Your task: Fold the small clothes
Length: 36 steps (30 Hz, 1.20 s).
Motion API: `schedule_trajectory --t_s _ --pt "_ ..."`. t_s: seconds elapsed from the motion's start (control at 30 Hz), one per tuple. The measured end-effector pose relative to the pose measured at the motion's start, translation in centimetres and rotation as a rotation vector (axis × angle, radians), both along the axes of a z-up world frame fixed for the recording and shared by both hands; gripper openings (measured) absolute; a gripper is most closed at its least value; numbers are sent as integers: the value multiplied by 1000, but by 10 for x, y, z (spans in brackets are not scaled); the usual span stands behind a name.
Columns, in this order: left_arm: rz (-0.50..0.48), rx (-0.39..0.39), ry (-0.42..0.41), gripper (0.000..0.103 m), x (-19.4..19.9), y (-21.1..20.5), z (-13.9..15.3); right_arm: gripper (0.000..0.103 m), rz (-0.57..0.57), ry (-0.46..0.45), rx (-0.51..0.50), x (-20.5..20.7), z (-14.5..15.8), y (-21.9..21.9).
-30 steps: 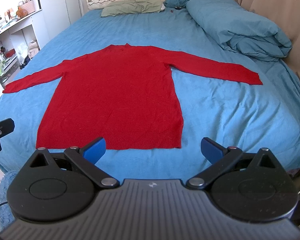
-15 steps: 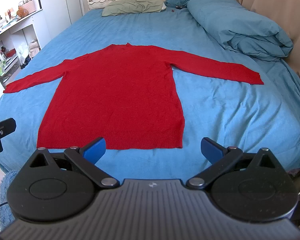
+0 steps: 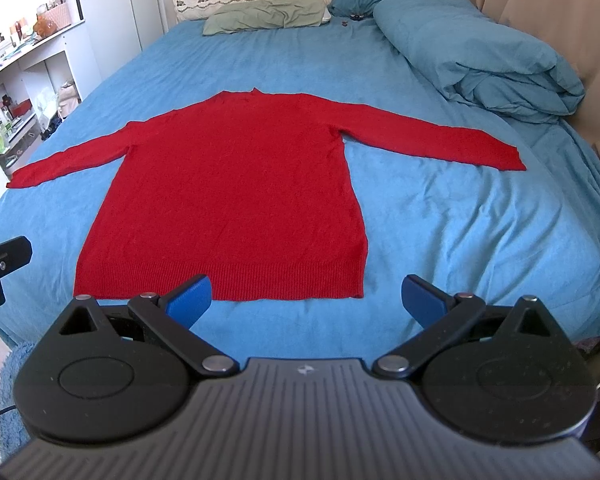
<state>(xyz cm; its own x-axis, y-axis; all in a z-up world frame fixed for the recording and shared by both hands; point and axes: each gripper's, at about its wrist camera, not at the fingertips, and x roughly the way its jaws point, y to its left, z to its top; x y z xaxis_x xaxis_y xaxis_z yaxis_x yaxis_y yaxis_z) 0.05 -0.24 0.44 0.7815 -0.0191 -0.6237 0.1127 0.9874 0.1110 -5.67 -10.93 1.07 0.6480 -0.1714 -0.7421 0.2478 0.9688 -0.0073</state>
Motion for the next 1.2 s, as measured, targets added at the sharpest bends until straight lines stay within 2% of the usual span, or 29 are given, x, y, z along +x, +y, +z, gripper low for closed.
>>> schedule_trajectory --t_s 0.5,0.7,0.8,0.97,1.07,1.2 --pt "-4 -10 -14 103 -7 -2 6 103 -5 -26 3 -6 11 -1" --pt "-18 -26 -36 103 10 -17 20 103 -19 -44 11 -1 20 -13" --pt "-38 -35 -59 103 36 -31 26 103 -41 -62 8 13 26 -32" --pt "-61 -37 -76 103 110 -67 24 103 -105 -92 -1 50 26 -82" --pt "-63 -67 -63 103 163 -86 16 103 -189 -113 28 83 14 -125" --pt "-97 -105 -52 103 235 -109 -1 103 -303 -117 36 135 -21 -186"
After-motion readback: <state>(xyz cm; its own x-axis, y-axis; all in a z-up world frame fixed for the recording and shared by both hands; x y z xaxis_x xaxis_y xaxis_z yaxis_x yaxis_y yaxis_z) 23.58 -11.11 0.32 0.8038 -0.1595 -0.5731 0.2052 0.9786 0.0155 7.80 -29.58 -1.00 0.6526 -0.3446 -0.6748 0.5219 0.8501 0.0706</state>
